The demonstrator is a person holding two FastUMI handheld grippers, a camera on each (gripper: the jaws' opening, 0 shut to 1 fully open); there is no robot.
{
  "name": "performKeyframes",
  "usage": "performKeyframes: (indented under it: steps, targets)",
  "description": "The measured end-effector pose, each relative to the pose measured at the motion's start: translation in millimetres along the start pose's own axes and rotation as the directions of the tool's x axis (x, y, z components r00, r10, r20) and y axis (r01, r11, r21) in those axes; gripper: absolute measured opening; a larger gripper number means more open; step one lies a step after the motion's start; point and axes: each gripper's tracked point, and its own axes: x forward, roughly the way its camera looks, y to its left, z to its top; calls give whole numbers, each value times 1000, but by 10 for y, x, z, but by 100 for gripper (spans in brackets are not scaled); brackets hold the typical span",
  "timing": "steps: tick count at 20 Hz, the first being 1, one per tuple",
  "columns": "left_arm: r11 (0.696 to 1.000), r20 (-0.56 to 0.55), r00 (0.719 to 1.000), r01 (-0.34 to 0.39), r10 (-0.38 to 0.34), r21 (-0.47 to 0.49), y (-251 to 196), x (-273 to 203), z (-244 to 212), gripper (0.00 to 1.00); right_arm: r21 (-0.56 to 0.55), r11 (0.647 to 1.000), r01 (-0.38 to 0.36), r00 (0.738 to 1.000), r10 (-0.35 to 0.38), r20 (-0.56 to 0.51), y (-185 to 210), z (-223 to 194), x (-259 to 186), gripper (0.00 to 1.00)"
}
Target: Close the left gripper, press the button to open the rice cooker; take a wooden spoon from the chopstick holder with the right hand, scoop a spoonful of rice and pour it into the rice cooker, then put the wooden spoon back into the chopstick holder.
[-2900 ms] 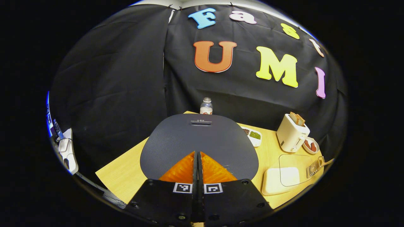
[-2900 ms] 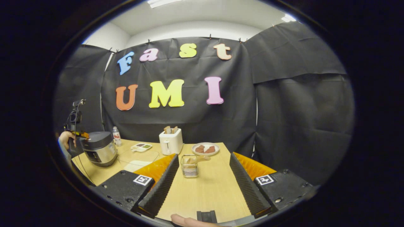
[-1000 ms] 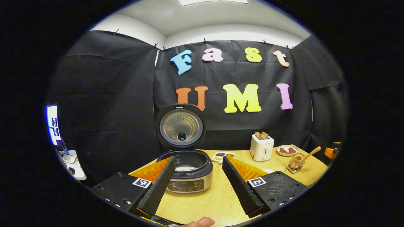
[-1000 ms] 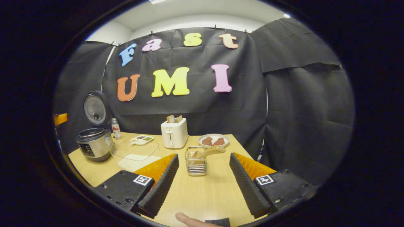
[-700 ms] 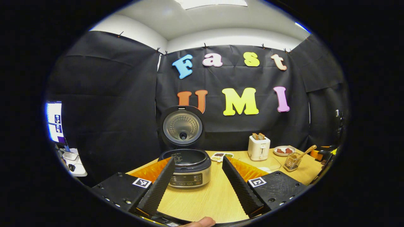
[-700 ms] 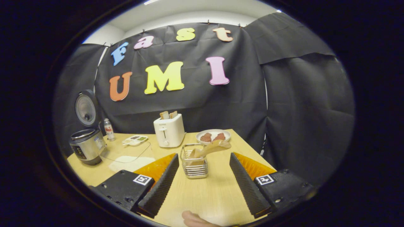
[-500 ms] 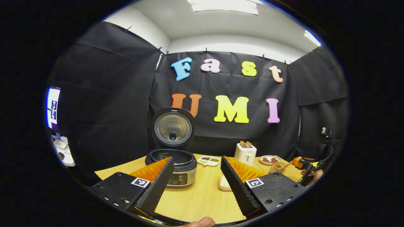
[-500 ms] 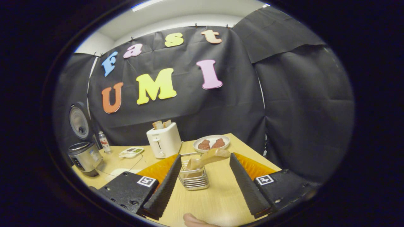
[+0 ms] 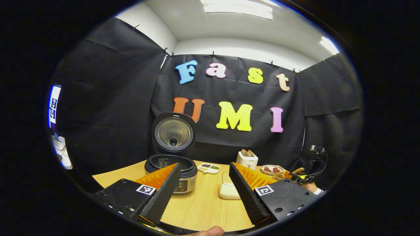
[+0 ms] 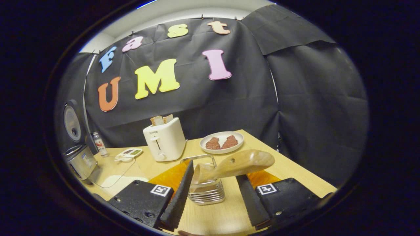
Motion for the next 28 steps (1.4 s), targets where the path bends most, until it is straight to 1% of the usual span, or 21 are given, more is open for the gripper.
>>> performKeyframes:
  steps: [1,2,3,4,5,6,7,8,9,11,14,19,23,25,28]
  targets:
    - [1000,6,1000,19,-19,-9,-50,3,35,94,-6,1000,3,1000,-3,14,3,30,12,70]
    - [1000,9,1000,26,-26,-14,-80,12,61,94,-11,1000,6,1000,-6,26,6,59,33,74]
    - [999,15,999,35,-35,-11,-97,11,79,94,-18,1000,15,999,-15,30,-1,54,66,60]
    - [999,18,999,46,-46,5,-134,35,75,94,-22,1000,9,999,-8,38,-1,65,93,55]
    - [998,18,998,58,-59,31,-168,48,59,94,-3,1000,8,999,-8,47,18,102,103,47]
    - [996,21,997,67,-68,55,-194,70,46,94,0,1000,22,999,-22,40,8,125,130,37]
    - [993,4,997,82,-83,79,-235,70,-22,95,9,1000,17,999,-17,39,38,128,132,29]
    - [990,-18,995,96,-94,102,-268,65,-101,94,18,1000,4,999,-5,40,107,188,148,28]
    - [987,-30,995,99,-96,124,-264,60,-120,94,1,1000,7,999,-7,36,129,205,172,22]
    - [983,-33,996,90,-85,159,-228,68,-112,94,-25,1000,-15,999,16,43,257,314,137,18]
    - [983,-56,991,131,-125,125,-328,27,-144,94,-73,997,-20,995,27,94,364,602,53,16]
    - [984,-31,990,140,-138,108,-280,-36,-54,94,-102,994,-50,988,64,139,502,1005,-126,13]
    - [988,-28,992,122,-120,99,-183,-46,-59,94,-97,988,-117,983,129,128,763,1147,-279,11]
    - [987,-37,990,137,-134,86,-191,-41,-77,95,-115,980,-164,976,178,124,983,1204,-385,11]
    - [987,-40,988,149,-146,59,-170,-56,-65,94,-120,969,-214,965,229,129,1296,1274,-473,11]
